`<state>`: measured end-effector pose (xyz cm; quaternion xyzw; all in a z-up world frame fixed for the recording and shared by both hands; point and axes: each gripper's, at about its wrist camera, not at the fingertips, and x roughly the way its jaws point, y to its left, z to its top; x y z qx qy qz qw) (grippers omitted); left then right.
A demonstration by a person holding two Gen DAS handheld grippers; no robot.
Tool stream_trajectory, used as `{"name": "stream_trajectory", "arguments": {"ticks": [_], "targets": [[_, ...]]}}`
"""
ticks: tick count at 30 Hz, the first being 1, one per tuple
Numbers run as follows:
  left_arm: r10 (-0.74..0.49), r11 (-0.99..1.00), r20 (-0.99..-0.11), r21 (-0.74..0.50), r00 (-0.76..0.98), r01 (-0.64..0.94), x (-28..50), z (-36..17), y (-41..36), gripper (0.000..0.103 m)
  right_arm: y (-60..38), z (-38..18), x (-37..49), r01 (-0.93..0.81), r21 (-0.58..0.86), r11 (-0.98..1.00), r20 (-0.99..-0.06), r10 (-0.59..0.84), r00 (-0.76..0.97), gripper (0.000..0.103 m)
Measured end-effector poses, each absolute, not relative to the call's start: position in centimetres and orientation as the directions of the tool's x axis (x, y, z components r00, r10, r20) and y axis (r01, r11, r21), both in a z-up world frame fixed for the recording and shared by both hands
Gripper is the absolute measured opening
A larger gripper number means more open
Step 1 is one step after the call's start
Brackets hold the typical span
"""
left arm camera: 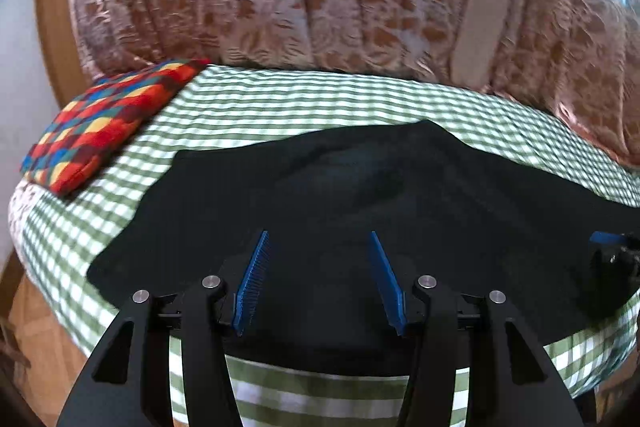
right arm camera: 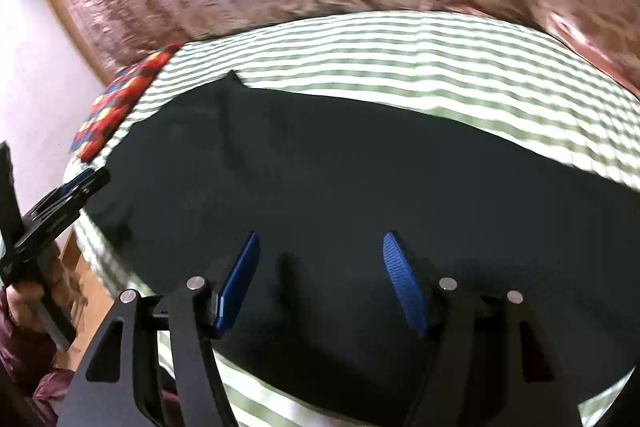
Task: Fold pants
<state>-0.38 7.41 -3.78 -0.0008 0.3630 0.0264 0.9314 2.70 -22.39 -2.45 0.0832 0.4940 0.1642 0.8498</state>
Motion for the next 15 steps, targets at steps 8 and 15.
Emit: {"name": "stream_trajectory", "arguments": {"ticks": [8,15], "targets": [[0.022,0.999,-0.740,0.032,0.673,0.002,1.0,-6.6,5.8,0.050,-29.4,-4.1,1.1,-0.025,0.268,0.963,-0.849,0.248,0.467,0.064],[0.018,1.000,-0.747,0.024,0.664,0.000,0.9,-7.2,5.5,0.050,-31.8,-3.8,0.2,0.015,0.344,0.939,-0.820,0.293,0.492,0.060]]}}
